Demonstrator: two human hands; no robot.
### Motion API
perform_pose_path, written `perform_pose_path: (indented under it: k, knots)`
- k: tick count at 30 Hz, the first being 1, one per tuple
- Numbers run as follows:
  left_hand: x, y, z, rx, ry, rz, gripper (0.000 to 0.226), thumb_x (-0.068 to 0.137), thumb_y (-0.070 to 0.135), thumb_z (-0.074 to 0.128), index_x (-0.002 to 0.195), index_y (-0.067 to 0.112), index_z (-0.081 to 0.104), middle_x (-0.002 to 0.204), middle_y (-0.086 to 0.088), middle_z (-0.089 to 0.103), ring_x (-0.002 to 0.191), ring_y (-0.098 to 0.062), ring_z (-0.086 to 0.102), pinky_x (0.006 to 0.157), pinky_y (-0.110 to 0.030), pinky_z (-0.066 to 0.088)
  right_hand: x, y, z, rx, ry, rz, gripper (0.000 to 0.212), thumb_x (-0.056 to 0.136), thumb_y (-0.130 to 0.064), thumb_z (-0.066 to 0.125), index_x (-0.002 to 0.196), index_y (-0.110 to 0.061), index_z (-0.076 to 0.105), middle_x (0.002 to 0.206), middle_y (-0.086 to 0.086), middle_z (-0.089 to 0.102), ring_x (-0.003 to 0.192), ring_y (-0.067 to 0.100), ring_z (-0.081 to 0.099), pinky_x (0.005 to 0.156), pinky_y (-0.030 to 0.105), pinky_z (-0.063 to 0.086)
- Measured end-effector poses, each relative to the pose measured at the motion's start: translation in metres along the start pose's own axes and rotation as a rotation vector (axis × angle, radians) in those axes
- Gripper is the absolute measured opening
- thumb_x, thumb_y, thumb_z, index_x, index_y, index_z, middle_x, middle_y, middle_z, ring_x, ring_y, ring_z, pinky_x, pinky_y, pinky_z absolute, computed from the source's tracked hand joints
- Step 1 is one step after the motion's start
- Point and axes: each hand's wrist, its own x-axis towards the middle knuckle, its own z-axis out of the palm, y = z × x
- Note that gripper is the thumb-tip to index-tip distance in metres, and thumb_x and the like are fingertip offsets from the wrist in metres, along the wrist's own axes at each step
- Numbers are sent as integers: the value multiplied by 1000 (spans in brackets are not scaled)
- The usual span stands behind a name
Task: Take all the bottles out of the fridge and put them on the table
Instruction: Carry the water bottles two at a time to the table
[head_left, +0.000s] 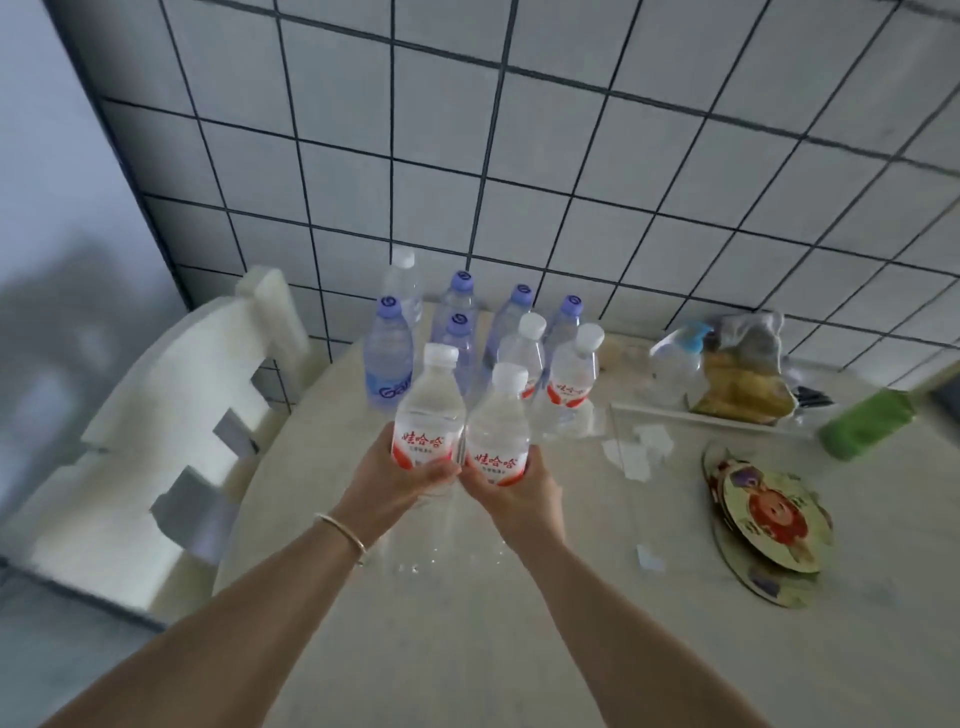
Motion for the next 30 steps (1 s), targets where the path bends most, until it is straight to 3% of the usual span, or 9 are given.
perform_pose_path:
  k: [3, 6, 7, 11, 14, 17, 22, 27, 30]
  knots:
    - [31, -12, -10, 41, 16, -9, 66, 53, 26, 89, 111, 13, 59, 89, -5, 71, 75, -13, 70, 60, -24, 55, 29, -3, 15, -43, -16, 18, 51, 61, -38, 84, 101, -29, 53, 81, -17, 63, 74, 2, 62, 60, 17, 45]
    - [57, -21, -20, 70, 92, -23, 79, 43, 42, 90, 113, 19, 59, 103, -7, 71, 94, -25, 70, 76, -46, 58, 55, -6, 31, -39, -24, 4, 56, 58, -37, 85, 101, -34, 50, 83, -20, 61, 76, -6, 59, 57, 12, 44]
    - [65, -22, -22, 92, 112, -15, 75, 46, 39, 90, 112, 21, 59, 104, -5, 71, 96, -22, 69, 79, -44, 59, 63, -7, 37, -48, -20, 3, 57, 57, -38, 85, 101, -36, 48, 85, -20, 62, 77, -6, 59, 57, 13, 44]
    - [83, -20, -32, 183, 207, 61, 55, 58, 14, 88, 94, 38, 54, 89, 16, 66, 79, 16, 62, 67, -3, 48, 89, -8, 58, -122, 9, -26, 64, 52, -46, 83, 106, -35, 52, 88, -16, 62, 81, 8, 60, 66, 24, 47]
    - [94, -20, -40, 261, 267, 115, 59, 55, 16, 90, 88, 45, 50, 83, 23, 62, 74, 22, 58, 64, 4, 41, 100, -8, 68, -133, 6, -38, 67, 53, -45, 83, 112, -35, 52, 93, -15, 62, 83, 8, 58, 62, 18, 43]
    - [101, -23, -48, 299, 299, 128, 59, 52, 23, 91, 87, 46, 49, 80, 24, 62, 72, 22, 57, 63, 3, 40, 105, -8, 73, -125, -2, -45, 64, 56, -40, 85, 110, -31, 52, 91, -15, 61, 81, 8, 58, 58, 13, 41]
    - [107, -31, -55, 360, 318, 173, 63, 50, 22, 92, 100, 26, 55, 84, 21, 60, 75, 18, 58, 65, 3, 40, 108, -1, 78, -132, 14, -35, 67, 56, -31, 86, 113, -28, 52, 95, -10, 63, 88, 16, 62, 74, 32, 53]
    - [112, -31, -55, 422, 305, 212, 77, 49, 23, 92, 115, 6, 56, 98, 6, 59, 89, -12, 57, 79, -16, 43, 111, -2, 79, -153, -26, -65, 69, 57, -27, 86, 117, -23, 51, 97, -9, 62, 87, 14, 60, 68, 23, 46]
    - [112, -34, -57, 422, 296, 214, 75, 53, 16, 91, 117, 5, 54, 101, 6, 58, 92, -12, 57, 73, 1, 38, 109, -1, 79, -142, -14, -49, 70, 59, -27, 85, 119, -26, 49, 99, -11, 60, 88, 12, 58, 68, 21, 43]
